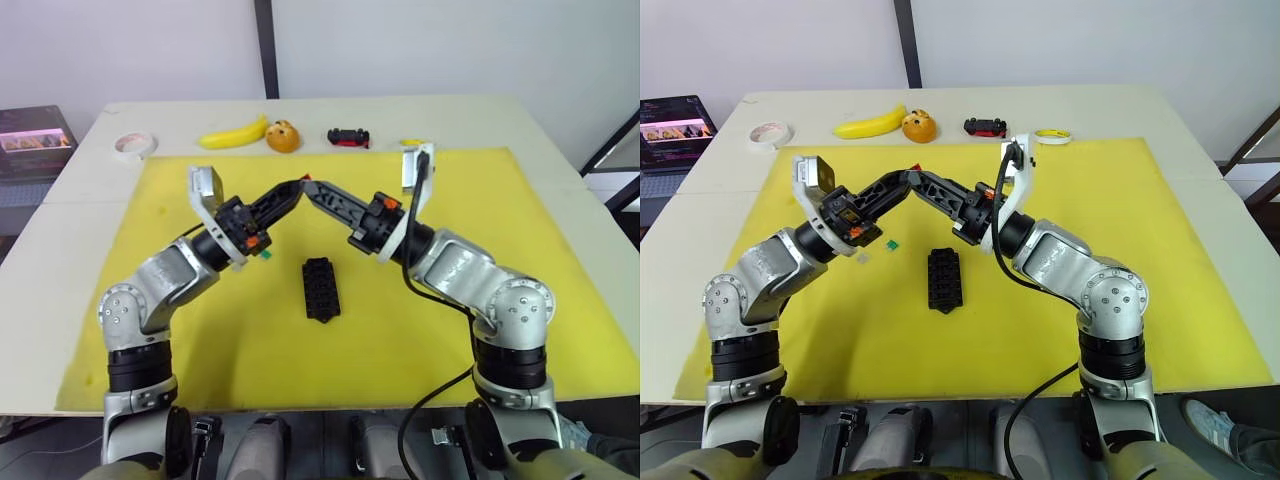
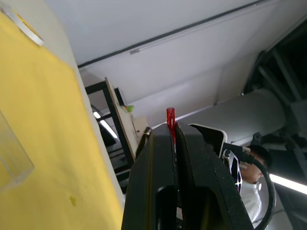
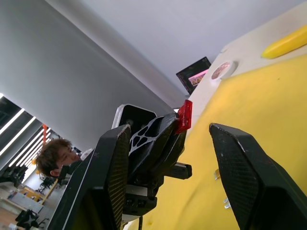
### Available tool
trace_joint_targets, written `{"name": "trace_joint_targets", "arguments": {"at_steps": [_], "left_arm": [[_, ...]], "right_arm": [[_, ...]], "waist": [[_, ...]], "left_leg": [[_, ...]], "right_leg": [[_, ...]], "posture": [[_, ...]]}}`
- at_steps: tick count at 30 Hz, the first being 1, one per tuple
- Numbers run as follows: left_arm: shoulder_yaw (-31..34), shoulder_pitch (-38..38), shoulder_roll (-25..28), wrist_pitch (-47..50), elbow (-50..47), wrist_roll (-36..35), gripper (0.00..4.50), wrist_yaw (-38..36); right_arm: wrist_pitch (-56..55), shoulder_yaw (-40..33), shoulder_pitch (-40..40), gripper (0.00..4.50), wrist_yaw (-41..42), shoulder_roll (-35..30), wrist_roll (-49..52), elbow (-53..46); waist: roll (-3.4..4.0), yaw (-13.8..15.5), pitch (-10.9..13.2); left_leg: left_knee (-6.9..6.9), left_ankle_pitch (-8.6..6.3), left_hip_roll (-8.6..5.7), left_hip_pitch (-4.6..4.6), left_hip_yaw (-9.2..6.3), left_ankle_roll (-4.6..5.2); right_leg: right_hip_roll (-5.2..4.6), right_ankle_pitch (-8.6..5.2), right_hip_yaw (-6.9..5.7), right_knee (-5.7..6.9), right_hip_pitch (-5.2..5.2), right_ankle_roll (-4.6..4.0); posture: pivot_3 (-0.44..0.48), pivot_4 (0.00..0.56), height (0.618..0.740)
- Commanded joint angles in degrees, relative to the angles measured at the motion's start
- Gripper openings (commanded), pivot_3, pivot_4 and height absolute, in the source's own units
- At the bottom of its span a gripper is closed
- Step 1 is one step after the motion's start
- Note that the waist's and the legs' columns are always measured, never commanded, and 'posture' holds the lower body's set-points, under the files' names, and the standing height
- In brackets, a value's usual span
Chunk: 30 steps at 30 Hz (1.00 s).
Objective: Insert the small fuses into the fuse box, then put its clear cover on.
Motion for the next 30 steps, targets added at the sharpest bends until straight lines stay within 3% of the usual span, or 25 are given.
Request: {"name": "trace_joint_targets", "arguments": {"at_steps": [1, 26, 28, 30], "left_arm": [[-0.1, -0.4, -0.1, -0.9, -2.0, -1.2, 0.0, 0.4], [-0.8, -0.1, 0.5, -1.0, -0.8, -1.2, 0.0, -0.6], [-0.9, -0.1, 0.5, -1.0, -0.8, -1.2, 0.0, -0.7], [-1.2, -0.1, 0.5, -1.1, -0.8, -1.2, 0.0, -0.7]], "right_arm": [[-1.3, -0.1, -1.5, 1.46, -0.1, 0.3, -0.1, -0.6], [-1.9, -0.4, -1.4, 1.46, -1.7, -0.5, 1.7, -1.1], [-1.8, -0.3, -1.5, 0.91, -1.8, -0.6, 1.8, -1.0], [-1.8, -0.2, -1.8, 0.05, -2.0, -0.5, 1.9, -0.8]], "waist": [[0.0, 0.0, 0.0], [0.0, 0.0, 0.0], [0.0, 0.0, 0.0], [0.0, 0.0, 0.0]], "left_leg": [[0.0, 0.0, 0.0, 0.0, 0.0, 0.0], [0.01, -0.01, 0.0, 0.0, 0.0, 0.01], [0.01, -0.01, 0.0, 0.0, 0.0, 0.02], [0.01, -0.01, 0.0, 0.0, 0.0, 0.02]], "right_leg": [[0.0, 0.0, 0.0, 0.01, 0.0, 0.0], [0.01, 0.0, 0.0, 0.03, -0.01, 0.0], [0.01, 0.0, 0.0, 0.03, -0.01, 0.0], [0.01, 0.0, 0.0, 0.03, -0.01, 0.0]], "posture": [[0.0, 0.15, 0.74], [0.0, 0.15, 0.74], [0.0, 0.15, 0.74], [0.0, 0.15, 0.74]]}}
